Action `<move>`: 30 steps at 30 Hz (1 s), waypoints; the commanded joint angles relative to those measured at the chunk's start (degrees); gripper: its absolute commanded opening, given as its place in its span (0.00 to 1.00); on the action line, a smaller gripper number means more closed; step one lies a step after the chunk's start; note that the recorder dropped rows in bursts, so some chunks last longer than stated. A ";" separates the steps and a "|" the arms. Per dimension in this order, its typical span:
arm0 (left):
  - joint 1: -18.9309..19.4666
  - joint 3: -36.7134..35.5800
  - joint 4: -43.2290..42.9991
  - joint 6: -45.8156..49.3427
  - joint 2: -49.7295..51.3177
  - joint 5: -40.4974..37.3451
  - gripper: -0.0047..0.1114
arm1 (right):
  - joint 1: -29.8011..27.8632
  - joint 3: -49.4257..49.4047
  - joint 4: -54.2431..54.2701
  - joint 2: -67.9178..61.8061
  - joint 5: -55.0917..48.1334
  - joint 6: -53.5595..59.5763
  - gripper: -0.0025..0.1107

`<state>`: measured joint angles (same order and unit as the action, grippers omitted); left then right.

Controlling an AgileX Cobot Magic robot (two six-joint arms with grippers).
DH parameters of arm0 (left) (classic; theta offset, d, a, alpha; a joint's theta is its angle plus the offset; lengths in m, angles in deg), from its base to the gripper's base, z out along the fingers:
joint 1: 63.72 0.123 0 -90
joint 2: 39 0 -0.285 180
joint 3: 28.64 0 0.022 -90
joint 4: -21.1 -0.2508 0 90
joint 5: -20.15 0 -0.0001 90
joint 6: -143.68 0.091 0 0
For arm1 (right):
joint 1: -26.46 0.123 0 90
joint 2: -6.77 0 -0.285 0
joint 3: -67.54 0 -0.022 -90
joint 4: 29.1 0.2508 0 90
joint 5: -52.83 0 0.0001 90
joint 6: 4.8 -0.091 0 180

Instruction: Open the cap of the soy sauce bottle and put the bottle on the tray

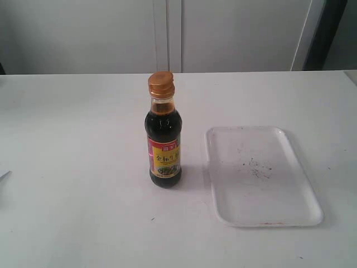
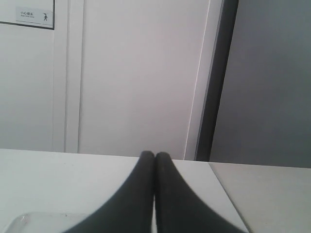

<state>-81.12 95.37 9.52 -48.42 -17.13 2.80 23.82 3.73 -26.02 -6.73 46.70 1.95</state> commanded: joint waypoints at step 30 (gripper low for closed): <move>17.95 -19.78 13.91 10.75 -11.62 5.21 0.04 | 0.25 -0.46 0.31 0.34 -0.33 -0.20 0.02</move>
<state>-63.89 77.24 22.80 -37.75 -27.03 9.01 23.82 3.73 -26.02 -6.73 46.49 1.95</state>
